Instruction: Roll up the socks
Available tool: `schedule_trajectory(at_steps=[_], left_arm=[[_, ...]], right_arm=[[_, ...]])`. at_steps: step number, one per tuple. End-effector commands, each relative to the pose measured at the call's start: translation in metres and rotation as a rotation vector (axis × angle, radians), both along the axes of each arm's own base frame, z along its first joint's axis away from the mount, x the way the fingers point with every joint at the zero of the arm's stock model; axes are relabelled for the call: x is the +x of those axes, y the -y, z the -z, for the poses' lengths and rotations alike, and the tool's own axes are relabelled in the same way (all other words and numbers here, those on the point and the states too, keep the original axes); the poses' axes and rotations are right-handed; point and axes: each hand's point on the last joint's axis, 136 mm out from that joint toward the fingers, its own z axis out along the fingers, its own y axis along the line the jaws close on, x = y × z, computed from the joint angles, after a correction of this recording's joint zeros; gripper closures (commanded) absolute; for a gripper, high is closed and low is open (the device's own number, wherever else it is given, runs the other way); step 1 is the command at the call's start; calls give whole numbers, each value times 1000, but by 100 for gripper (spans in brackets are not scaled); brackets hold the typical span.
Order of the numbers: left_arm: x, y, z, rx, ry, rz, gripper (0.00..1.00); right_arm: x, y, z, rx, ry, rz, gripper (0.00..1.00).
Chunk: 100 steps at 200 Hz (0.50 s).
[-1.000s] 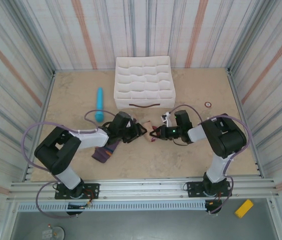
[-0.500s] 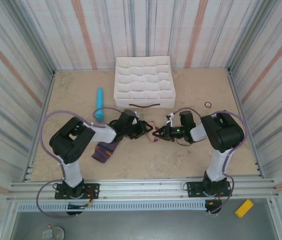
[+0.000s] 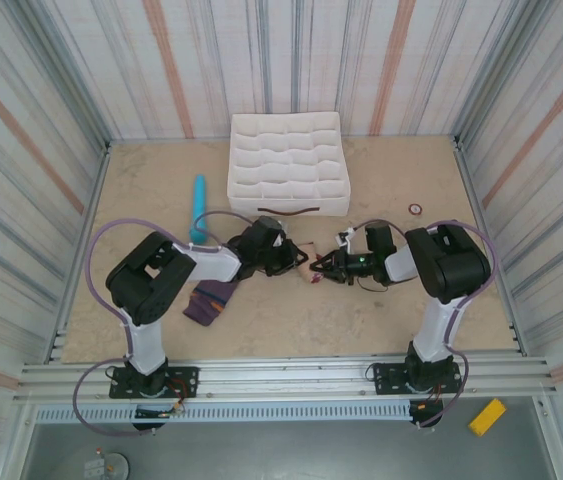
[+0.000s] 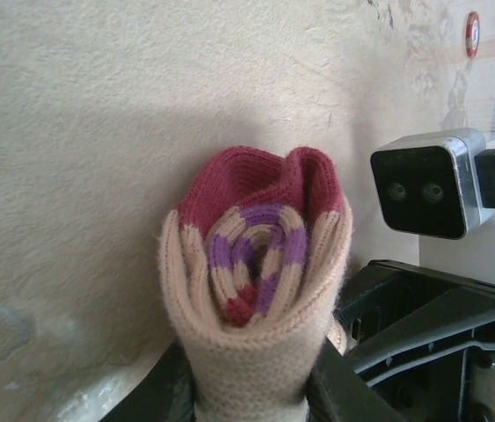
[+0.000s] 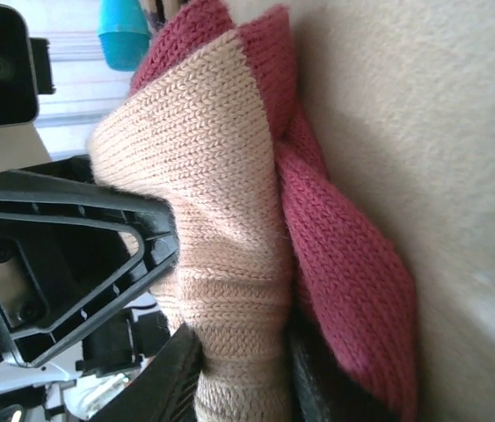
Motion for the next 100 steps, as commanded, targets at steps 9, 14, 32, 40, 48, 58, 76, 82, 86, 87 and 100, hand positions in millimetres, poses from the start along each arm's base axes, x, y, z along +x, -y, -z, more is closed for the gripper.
schedule_trajectory(at_steps=[9,14,32,40,48,58,76,82,86,87,100], left_arm=[[-12,-12,8,144,-47,49,94],[-12,-13,7,154,-46,55,95],[-12,-13,3,175,-33,77,95],[-12,-13,3,182,-30,88,96],[-12,-14,3,188,-28,93,96],[-12,-13,3,186,-28,104,96],[-13,-11,4,177,-25,119,96],[-13,-11,5,179,-28,119,96],[-13,-11,6,178,-29,120,96],[-13,-11,6,178,-29,121,96],[-13,-9,7,171,-27,126,96]], right_arm=[[-14,26,27,-228,-122,67,58],[-13,27,22,-238,-109,63,55],[-10,29,6,-268,-69,48,47],[-9,30,-1,-280,-50,41,45],[-7,30,-8,-293,-29,34,44],[-6,31,-15,-316,-3,19,41],[-5,30,-21,-377,46,-23,38],[-4,30,-20,-403,53,-34,37],[-3,30,-19,-418,59,-39,37],[-3,30,-19,-420,60,-40,37],[-1,28,-16,-440,71,-52,36]])
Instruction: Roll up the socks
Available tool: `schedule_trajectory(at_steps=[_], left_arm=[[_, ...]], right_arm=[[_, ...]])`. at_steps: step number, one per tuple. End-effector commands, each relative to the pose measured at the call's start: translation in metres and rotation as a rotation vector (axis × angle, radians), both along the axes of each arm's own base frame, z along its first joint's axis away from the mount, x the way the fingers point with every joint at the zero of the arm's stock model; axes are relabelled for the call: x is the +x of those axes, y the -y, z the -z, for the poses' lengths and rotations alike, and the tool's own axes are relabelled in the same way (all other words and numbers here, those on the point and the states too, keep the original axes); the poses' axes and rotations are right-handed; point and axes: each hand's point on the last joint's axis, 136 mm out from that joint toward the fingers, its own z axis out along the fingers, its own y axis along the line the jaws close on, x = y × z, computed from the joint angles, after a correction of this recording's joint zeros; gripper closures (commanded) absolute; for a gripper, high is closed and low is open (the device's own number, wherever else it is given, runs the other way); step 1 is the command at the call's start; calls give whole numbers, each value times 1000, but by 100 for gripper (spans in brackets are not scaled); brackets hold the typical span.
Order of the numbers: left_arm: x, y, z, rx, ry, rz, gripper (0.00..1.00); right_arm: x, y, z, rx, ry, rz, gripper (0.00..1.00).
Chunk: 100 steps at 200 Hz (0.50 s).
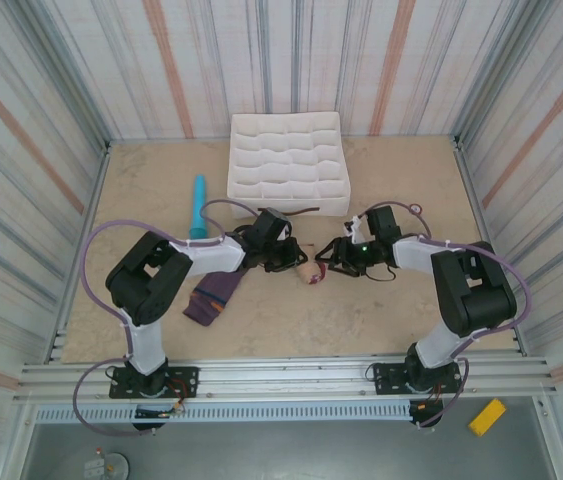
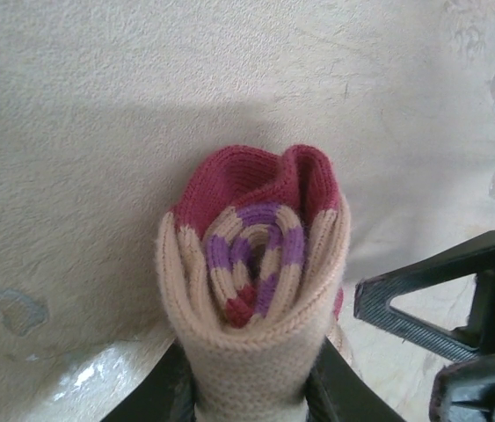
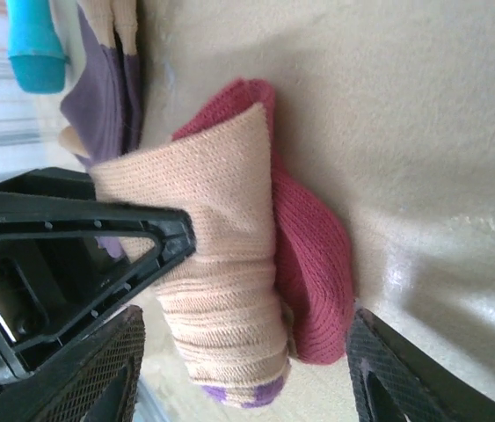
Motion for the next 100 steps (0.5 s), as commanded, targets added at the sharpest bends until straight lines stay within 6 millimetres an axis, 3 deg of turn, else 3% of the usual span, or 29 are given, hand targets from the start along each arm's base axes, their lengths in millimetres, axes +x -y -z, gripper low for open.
schedule_trajectory(at_steps=[1,46,100], left_arm=[[-10,-6,9,50,-22,42,96],[-10,-2,14,27,-29,43,96],[-9,0,19,13,-38,40,96]], right_arm=[[-10,7,11,-125,-1,-57,36],[-11,-9,25,-132,4,-103,37],[-17,-26,41,-136,-12,-129,51]])
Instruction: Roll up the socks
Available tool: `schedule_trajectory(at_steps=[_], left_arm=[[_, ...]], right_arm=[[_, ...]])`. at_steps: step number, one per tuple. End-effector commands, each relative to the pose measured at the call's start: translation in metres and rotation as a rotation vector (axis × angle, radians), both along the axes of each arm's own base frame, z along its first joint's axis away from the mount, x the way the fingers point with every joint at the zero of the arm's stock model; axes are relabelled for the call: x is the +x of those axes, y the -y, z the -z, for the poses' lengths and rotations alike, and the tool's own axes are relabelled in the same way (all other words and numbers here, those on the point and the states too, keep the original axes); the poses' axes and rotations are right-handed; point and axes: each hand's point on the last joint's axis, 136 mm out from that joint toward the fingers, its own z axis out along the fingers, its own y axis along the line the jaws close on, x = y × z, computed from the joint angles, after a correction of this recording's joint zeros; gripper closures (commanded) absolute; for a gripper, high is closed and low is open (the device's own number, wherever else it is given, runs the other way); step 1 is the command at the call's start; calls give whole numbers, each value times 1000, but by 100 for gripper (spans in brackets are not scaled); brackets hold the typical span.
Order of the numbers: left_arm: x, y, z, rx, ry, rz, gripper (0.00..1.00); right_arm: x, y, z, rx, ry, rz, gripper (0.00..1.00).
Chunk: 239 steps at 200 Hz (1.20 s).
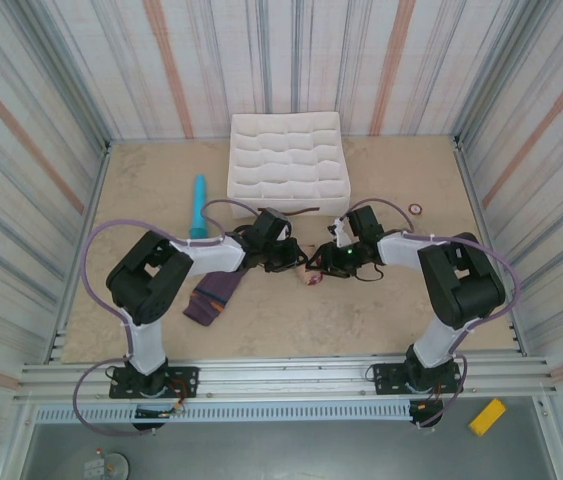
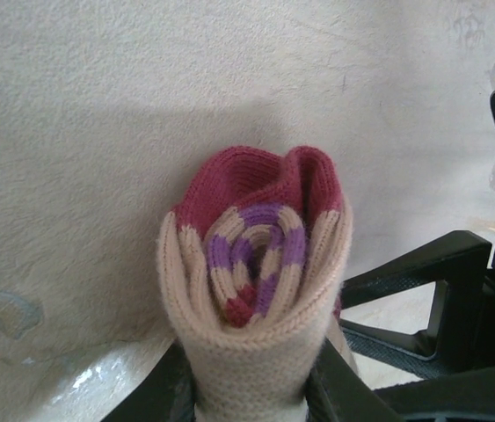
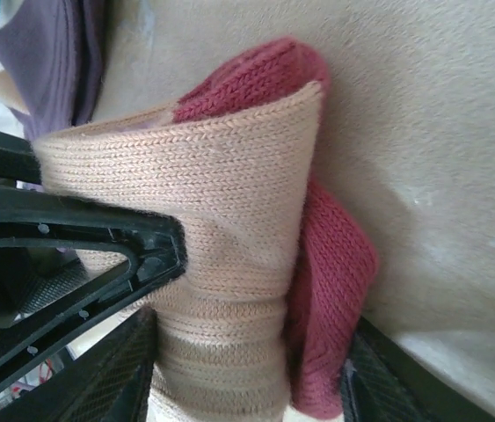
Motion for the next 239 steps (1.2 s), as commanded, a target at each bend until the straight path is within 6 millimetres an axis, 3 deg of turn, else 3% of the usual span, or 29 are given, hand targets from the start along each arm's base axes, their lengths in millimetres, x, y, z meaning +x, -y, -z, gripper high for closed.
schedule_trajectory(at_steps=[1,35,55,68,89,106,139,197,239], left_arm=[[-7,-1,17,20,-34,18,96],[-7,-3,20,5,-43,12,94],[-5,-4,19,-17,-51,8,87],[-5,-5,16,-32,-51,9,76],[-4,-8,11,-48,-49,7,46],[-4,-10,6,-83,-41,11,38],[-4,-8,-12,-187,3,50,34],[-7,0,-43,-310,90,132,35],[-7,8,-71,-417,135,153,36]], right_arm=[[-6,0,20,-57,-37,-2,51],[-8,2,23,-76,-36,4,71],[-9,4,25,-85,-34,4,82],[-10,5,27,-88,-34,5,90],[-10,5,28,-85,-26,1,97],[-11,5,25,-72,-1,-2,99],[-6,1,6,-15,77,-13,100],[-2,-4,-44,76,233,-33,100],[-2,-6,-67,76,317,-38,100]])
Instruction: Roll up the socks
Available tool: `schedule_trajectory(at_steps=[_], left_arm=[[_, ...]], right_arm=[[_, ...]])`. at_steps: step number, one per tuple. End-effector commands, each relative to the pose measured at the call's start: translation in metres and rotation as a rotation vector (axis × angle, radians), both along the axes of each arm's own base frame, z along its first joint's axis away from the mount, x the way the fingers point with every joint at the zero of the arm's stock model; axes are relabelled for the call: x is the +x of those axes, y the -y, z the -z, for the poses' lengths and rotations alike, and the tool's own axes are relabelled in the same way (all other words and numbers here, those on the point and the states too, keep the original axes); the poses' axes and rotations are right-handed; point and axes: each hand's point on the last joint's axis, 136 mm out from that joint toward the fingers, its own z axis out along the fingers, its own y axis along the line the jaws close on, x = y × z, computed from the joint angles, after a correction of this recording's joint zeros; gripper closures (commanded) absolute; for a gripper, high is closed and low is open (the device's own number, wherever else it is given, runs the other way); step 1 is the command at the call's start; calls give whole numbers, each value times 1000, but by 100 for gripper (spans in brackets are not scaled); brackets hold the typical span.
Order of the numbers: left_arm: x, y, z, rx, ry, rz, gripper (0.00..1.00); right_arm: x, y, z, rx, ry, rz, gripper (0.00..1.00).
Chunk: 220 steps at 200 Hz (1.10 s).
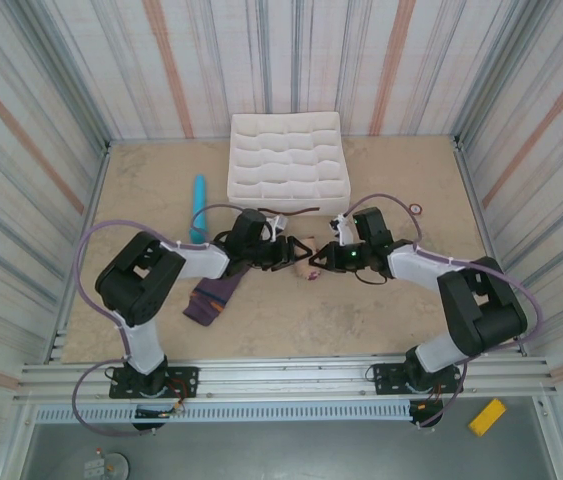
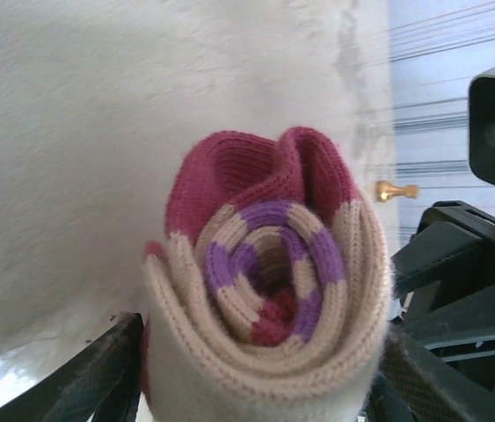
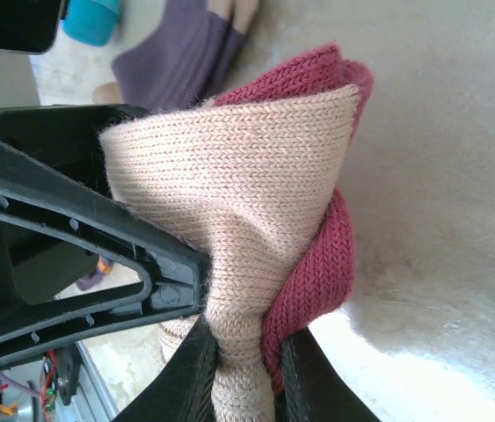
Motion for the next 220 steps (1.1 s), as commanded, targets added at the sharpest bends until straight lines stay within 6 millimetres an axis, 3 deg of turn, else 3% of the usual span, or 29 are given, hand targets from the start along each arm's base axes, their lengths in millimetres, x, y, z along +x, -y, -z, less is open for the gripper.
schedule_trajectory(at_steps=[1,81,188,196,210,220], left_arm=[[-3,7,-34,-106,66,39,36],[-9,23,-47,-179,67,84,46],[-9,32,-58,-201,74,105,89],[-8,33,-58,-200,76,104,93],[-7,31,-57,-192,72,96,99],[-6,29,-56,-184,68,89,100]], right_arm=[[-1,-2,-17,-5,90,-22,100],[0,-12,-33,22,149,-31,100],[4,-14,-37,39,179,-39,100],[5,-13,-38,39,183,-34,96],[6,-11,-40,40,183,-26,74],[5,-9,-40,40,179,-22,69]])
